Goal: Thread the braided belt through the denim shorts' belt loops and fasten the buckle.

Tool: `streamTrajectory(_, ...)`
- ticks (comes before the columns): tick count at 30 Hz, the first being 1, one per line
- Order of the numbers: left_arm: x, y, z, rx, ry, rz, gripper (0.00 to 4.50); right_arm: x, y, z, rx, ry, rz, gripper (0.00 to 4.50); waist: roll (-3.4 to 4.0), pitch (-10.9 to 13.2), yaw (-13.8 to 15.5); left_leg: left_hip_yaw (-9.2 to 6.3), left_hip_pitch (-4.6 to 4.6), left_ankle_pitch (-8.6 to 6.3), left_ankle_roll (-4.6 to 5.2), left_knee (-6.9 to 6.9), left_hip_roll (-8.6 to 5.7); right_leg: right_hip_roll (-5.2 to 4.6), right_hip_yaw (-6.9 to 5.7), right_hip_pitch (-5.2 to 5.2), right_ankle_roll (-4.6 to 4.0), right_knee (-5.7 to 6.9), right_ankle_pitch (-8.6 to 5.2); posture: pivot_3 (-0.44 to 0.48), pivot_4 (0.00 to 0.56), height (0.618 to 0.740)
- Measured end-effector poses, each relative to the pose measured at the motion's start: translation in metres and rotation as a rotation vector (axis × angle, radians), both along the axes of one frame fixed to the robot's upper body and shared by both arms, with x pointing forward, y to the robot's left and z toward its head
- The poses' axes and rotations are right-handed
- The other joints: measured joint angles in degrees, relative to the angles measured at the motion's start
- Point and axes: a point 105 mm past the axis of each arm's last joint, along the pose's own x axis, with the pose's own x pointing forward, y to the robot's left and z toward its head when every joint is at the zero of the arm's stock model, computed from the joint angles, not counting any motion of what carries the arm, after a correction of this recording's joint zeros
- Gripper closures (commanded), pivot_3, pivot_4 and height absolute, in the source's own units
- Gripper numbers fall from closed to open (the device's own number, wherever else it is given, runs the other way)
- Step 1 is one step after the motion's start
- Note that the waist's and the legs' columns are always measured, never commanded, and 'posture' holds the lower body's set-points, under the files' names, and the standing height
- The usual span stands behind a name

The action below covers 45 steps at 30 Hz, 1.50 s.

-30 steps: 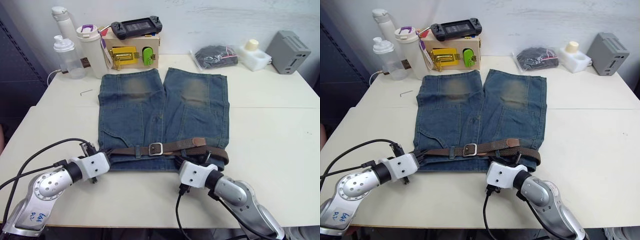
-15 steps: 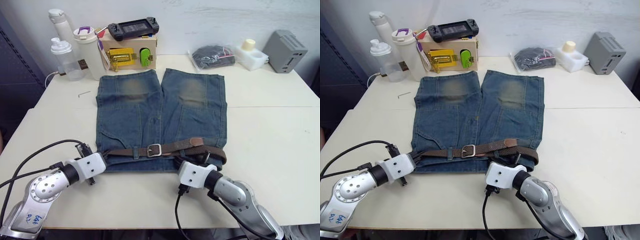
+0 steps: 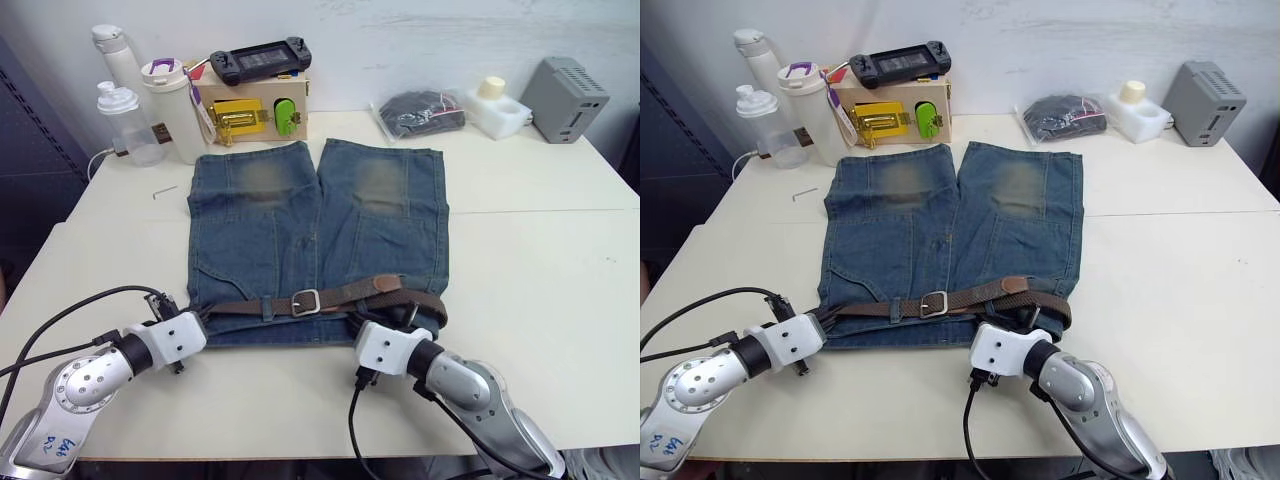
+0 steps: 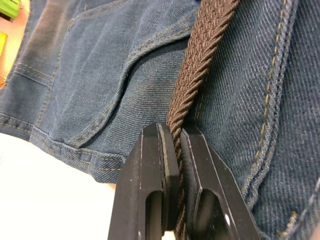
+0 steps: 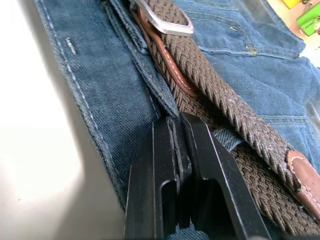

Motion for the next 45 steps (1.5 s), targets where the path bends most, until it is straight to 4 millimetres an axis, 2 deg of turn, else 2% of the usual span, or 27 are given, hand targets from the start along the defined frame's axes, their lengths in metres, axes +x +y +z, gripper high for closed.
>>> streamTrajectory(7,-0.004,-0.007,-0.001,-0.075,-0.001,-0.038,4.46,-0.003,-0.001,0.002,-0.096,0.024,0.097,4.5,-0.13,0.0,0.1,-0.06,0.01,-0.01,0.01,0.0,0.0,0.0,-0.05,0.1,0.0,-0.15,0.0,0.0,0.15,0.645)
streamTrajectory(12,-0.009,-0.006,0.004,-0.157,0.026,-0.053,2.44,0.005,-0.006,0.009,-0.097,0.016,0.077,2.57,-0.26,0.0,0.2,-0.1,0.03,0.0,0.01,0.01,0.0,0.01,-0.09,0.19,0.0,-0.27,0.0,0.0,0.15,0.645)
streamTrajectory(15,-0.014,-0.005,0.009,-0.208,0.056,-0.053,1.12,0.013,-0.015,0.017,-0.078,0.013,0.059,1.05,-0.34,0.0,0.4,-0.1,0.02,0.0,0.01,0.07,0.0,0.0,-0.09,0.26,0.0,-0.36,0.0,0.0,0.15,0.645)
streamTrajectory(17,-0.02,-0.008,0.011,-0.256,0.097,-0.063,1.12,0.016,-0.023,0.022,-0.058,0.031,0.056,0.07,-0.38,0.1,0.9,-0.09,0.01,-0.01,0.03,0.14,0.0,0.01,-0.09,0.26,0.0,-0.38,0.0,0.0,0.15,0.645)
streamTrajectory(20,-0.029,-0.014,0.011,-0.332,0.173,-0.078,1.12,0.015,-0.034,0.026,-0.036,0.084,0.071,0.07,-0.51,0.2,1.4,-0.1,-0.06,-0.03,0.05,0.2,0.0,0.01,-0.1,0.26,0.0,-0.41,0.0,0.0,0.15,0.645)
streamTrajectory(22,-0.037,-0.018,0.021,-0.419,0.242,-0.1,1.12,0.003,-0.044,0.025,-0.002,0.212,0.119,0.07,-0.78,0.7,1.6,-0.24,-0.18,-0.01,0.03,0.31,0.02,0.06,-0.14,0.25,-0.01,-0.42,0.0,0.0,0.15,0.645)
streamTrajectory(24,-0.041,-0.019,0.033,-0.467,0.275,-0.115,1.12,-0.011,-0.047,0.026,0.023,0.305,0.176,0.07,-0.7,1.0,1.4,-0.22,-0.31,0.01,0.03,0.33,0.06,0.06,-0.17,0.23,-0.01,-0.58,0.0,0.0,0.15,0.645)
streamTrajectory(26,-0.042,-0.016,0.044,-0.525,0.282,-0.105,1.12,-0.015,-0.05,0.036,0.099,0.361,0.19,0.07,-0.56,1.2,1.3,-0.21,-0.44,0.06,0.03,0.33,0.12,0.07,-0.25,0.2,-0.01,-0.76,0.0,0.0,0.15,0.645)
streamTrajectory(30,-0.044,-0.01,0.065,-0.644,0.308,-0.082,1.12,0.005,-0.072,0.085,0.315,0.36,0.135,0.07,-0.45,1.5,1.1,-0.1,-0.46,0.07,0.03,0.33,0.2,0.06,-0.3,0.2,-0.01,-0.85,0.0,0.0,0.15,0.645)
streamTrajectory(32,-0.043,-0.011,0.073,-0.673,0.301,-0.084,1.12,0.015,-0.084,0.098,0.373,0.351,0.1,0.07,-0.46,1.5,1.2,-0.1,-0.46,0.07,0.03,0.31,0.2,0.06,-0.3,0.2,-0.01,-0.9,0.0,0.0,0.15,0.645)
streamTrajectory(36,-0.036,-0.012,0.083,-0.715,0.285,-0.08,1.12,0.034,-0.106,0.101,0.442,0.369,0.017,0.07,-0.5,1.5,1.5,-0.08,-0.49,0.09,0.08,0.32,0.19,0.05,-0.28,0.23,0.0,-0.94,0.01,0.0,0.15,0.645)
streamTrajectory(41,-0.028,-0.016,0.094,-0.73,0.232,-0.097,1.12,0.045,-0.117,0.099,0.47,0.352,-0.038,0.07,-0.47,1.5,1.3,-0.06,-0.5,0.09,0.07,0.31,0.19,0.04,-0.28,0.21,0.02,-0.92,0.02,0.0,0.15,0.645)
streamTrajectory(45,-0.025,-0.019,0.093,-0.731,0.233,-0.104,1.12,0.047,-0.119,0.097,0.47,0.345,-0.051,0.07,-0.45,1.5,1.0,-0.06,-0.49,0.09,0.07,0.31,0.2,0.05,-0.28,0.21,0.02,-0.92,0.02,0.0,0.15,0.645)
